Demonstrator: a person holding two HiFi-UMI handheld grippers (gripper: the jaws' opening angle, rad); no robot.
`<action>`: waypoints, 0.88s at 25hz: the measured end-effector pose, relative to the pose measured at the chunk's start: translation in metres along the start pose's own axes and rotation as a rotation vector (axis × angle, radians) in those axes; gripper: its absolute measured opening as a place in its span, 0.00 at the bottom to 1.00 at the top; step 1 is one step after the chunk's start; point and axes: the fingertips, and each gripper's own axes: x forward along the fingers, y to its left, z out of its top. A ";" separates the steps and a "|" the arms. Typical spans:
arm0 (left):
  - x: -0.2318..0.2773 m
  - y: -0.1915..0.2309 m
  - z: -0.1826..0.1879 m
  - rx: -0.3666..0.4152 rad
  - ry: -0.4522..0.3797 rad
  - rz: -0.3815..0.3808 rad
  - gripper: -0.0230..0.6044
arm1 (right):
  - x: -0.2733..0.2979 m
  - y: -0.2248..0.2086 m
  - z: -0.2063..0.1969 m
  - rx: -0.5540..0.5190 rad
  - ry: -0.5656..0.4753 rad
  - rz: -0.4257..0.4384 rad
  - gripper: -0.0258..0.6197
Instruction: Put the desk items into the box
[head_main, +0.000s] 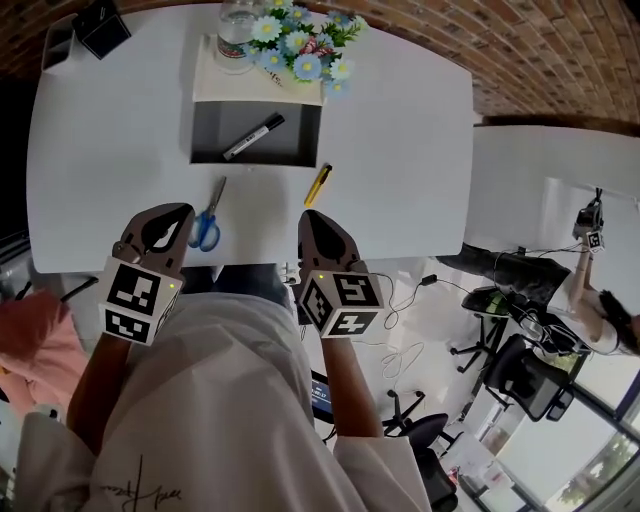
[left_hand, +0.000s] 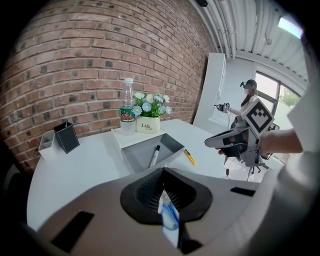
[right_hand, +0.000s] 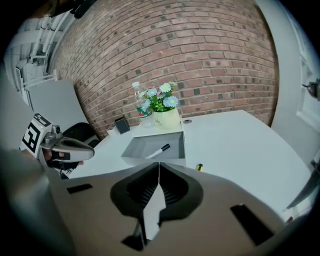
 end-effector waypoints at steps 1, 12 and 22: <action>0.000 0.000 -0.001 -0.001 0.002 0.001 0.04 | 0.002 -0.003 -0.001 -0.001 0.003 -0.007 0.08; -0.004 0.002 -0.006 -0.026 -0.008 -0.002 0.04 | 0.021 -0.025 -0.017 0.029 0.042 -0.051 0.08; -0.002 0.003 -0.010 -0.046 -0.007 -0.022 0.04 | 0.044 -0.046 -0.032 0.040 0.090 -0.093 0.08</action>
